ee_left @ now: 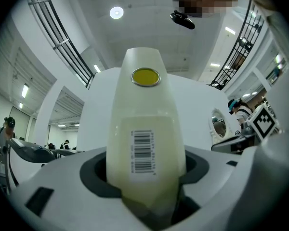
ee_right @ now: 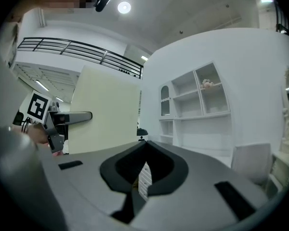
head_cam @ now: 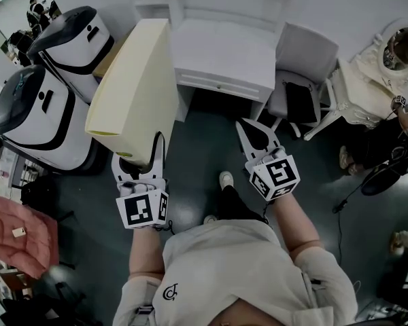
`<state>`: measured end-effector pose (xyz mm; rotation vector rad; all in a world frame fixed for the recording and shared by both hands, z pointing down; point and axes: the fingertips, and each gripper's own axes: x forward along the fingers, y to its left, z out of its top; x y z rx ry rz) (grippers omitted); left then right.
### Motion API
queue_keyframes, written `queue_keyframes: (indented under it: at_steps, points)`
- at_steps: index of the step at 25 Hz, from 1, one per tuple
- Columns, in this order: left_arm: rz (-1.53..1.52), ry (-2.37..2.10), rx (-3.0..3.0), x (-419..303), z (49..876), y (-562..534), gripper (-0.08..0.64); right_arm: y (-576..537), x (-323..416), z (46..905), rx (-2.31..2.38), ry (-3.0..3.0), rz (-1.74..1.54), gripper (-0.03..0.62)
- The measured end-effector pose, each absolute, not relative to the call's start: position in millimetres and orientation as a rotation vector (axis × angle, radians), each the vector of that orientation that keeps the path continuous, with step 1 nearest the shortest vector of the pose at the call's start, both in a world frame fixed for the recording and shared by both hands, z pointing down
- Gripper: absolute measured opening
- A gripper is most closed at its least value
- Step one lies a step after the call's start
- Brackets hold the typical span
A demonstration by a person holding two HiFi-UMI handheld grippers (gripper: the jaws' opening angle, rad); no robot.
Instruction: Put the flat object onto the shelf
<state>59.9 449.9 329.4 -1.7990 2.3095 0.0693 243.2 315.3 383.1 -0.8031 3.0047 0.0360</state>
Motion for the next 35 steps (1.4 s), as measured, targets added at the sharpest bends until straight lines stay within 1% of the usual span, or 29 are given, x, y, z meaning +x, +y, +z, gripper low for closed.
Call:
queue_keyframes:
  at_steps: [7,19,25,28,35]
  points:
    - [0.054,2.343,-1.776,34.5,339.7,391.5,0.301,254.4,217.6,398.9,-0.769,3.023,0.019,0.008]
    - [-0.002,2.375,-1.717,-1.9,337.4,219.9,0.301,70.0,174.9,401.9,-0.733,3.039,-0.007,0.008]
    - [-0.008,2.376,-1.668,-16.6,333.8,143.4,0.298,-5.6,160.1,402.5,-0.691,3.053,0.014,0.008]
    - [-0.067,2.353,-1.652,-22.9,332.6,110.0,0.296,-38.1,155.4,402.1,-0.706,3.053,0.023,0.008]
    - [-0.171,2.227,-1.629,-52.3,300.9,36.6,0.295,-91.5,118.9,383.1,-0.738,3.023,0.077,0.008]
